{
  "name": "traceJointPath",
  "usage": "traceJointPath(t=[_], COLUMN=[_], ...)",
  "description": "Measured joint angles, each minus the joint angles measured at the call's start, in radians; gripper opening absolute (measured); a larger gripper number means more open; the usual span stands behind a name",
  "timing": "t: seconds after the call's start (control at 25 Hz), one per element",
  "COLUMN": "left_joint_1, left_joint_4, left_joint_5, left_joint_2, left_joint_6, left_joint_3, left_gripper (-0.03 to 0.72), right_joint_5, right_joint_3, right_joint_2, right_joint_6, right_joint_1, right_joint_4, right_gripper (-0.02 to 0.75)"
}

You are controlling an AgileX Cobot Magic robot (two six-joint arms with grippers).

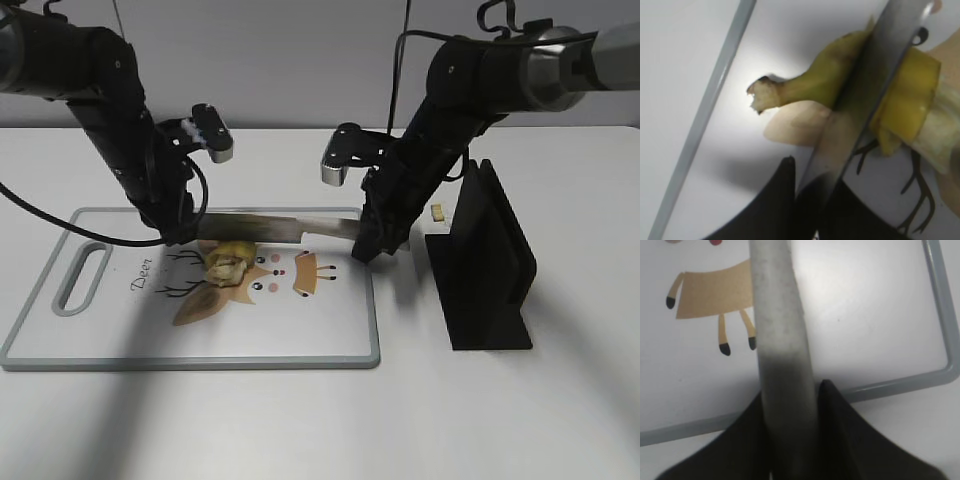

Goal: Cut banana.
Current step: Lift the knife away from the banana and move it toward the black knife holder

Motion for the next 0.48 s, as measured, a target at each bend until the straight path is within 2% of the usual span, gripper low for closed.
traceJointPath(t=[0.48], left_joint_1=[0.005], left_joint_4=[-0.001], left_joint_5=[0.013], left_joint_2=[0.022], left_joint_6=[-0.005], left_joint_3=[-0.011], left_gripper=[0.107], right_joint_5=[0.002], right_joint_3=[-0.002], right_joint_2=[0.026], right_joint_6=[0.000], right_joint_1=[-0.005], right_joint_4=[0.030], right_gripper=[0.217])
